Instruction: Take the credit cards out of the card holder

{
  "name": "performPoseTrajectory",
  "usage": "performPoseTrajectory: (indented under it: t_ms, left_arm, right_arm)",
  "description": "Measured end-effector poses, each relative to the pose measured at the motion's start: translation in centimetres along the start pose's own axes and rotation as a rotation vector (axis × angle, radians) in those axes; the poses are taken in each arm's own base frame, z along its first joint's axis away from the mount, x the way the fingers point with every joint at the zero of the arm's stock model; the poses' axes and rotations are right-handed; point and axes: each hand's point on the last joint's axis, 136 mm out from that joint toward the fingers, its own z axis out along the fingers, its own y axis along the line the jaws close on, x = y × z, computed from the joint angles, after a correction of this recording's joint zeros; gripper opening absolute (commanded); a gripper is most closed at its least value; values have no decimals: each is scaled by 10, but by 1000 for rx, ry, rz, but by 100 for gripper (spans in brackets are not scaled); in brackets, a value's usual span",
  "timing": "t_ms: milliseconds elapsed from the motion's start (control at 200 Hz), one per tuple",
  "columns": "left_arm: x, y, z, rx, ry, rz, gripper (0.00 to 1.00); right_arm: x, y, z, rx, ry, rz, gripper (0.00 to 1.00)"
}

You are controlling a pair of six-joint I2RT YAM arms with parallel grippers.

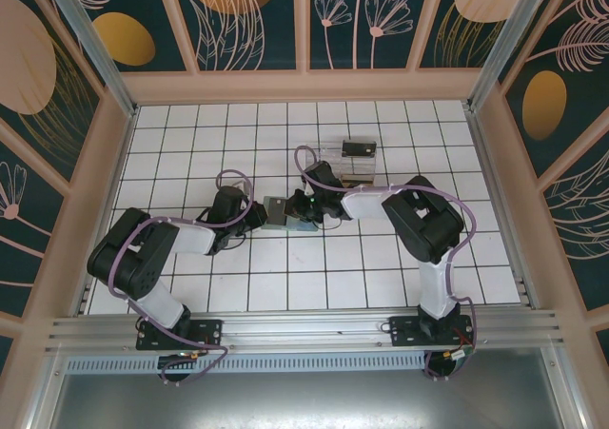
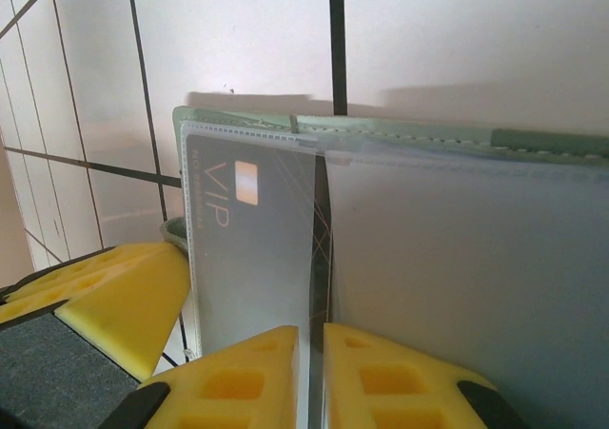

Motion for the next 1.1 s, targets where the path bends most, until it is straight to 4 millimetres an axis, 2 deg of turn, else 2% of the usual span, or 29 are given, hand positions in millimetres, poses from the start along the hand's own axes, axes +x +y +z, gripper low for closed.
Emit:
performPoseTrajectory:
  t_ms: [435,741,836,946,1101]
  left_arm:
    - [0,-1,-5,-10,11,7,13]
    - [-30,-36,-10,63,-34,48,13]
    - [-26,-37,-4,70,-12,48,12]
    - [-15,-28,4,56,34,40,11]
    - [-9,-22,8,40,51,35,10]
  right_arm:
    - [0,-2,0,48,-23,-28,18]
    - [-1,-3,-1,63,-31,-44,18]
    - [-1,-3,-1,63,-32,-44,18]
    - [-1,-3,-1,63,-32,-44,18]
    - [-1,-3,-1,62,-32,-44,21]
